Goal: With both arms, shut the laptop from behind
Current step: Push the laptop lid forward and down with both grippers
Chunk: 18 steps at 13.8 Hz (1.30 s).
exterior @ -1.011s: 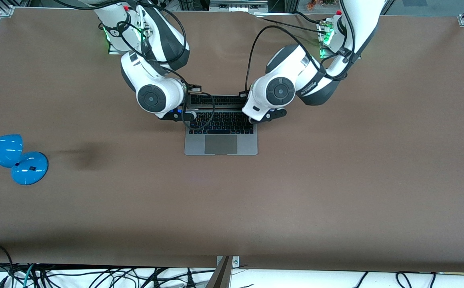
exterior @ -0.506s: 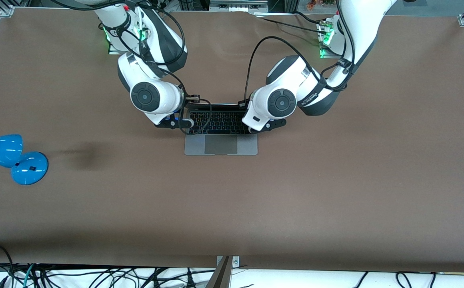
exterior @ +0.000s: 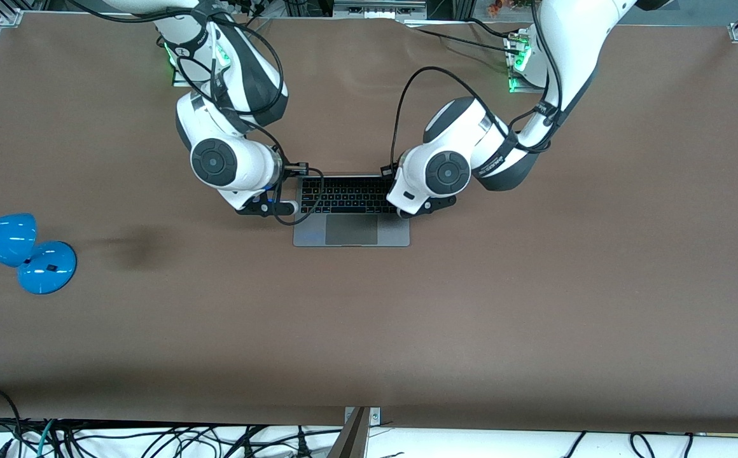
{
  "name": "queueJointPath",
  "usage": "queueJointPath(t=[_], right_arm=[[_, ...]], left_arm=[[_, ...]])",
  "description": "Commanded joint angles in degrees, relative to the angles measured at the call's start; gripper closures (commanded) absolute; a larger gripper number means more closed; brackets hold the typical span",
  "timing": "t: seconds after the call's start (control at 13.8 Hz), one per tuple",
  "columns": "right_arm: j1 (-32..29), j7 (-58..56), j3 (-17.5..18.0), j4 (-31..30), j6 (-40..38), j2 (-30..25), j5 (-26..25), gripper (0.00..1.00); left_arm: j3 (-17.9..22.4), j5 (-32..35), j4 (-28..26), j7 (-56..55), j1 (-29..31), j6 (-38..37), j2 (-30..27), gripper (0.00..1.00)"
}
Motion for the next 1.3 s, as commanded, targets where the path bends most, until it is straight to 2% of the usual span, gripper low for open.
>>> queueJointPath(t=[0.0, 0.51, 0.87, 1.23], right_arm=[[0.16, -1.50, -0.80, 1.75, 0.76, 1.43, -0.47, 1.00], [0.34, -2.47, -0.98, 8.15, 2.96, 6.70, -0.56, 1.00], [0.34, -7.29, -1.50, 8.34, 9.11, 9.25, -0.64, 1.00], [0.25, -12.49, -3.26, 8.34, 10.43, 10.66, -0.64, 1.00]], left_arm=[[0.03, 1.81, 2.10, 0.61, -0.29, 0.29, 1.75, 1.00], [0.82, 2.69, 4.04, 0.61, -0.29, 0.47, 4.21, 1.00], [1.18, 4.62, 4.66, 0.61, -0.38, 3.62, 6.32, 1.00], [1.44, 6.72, 4.75, 0.61, -0.64, 7.06, 8.87, 1.00]])
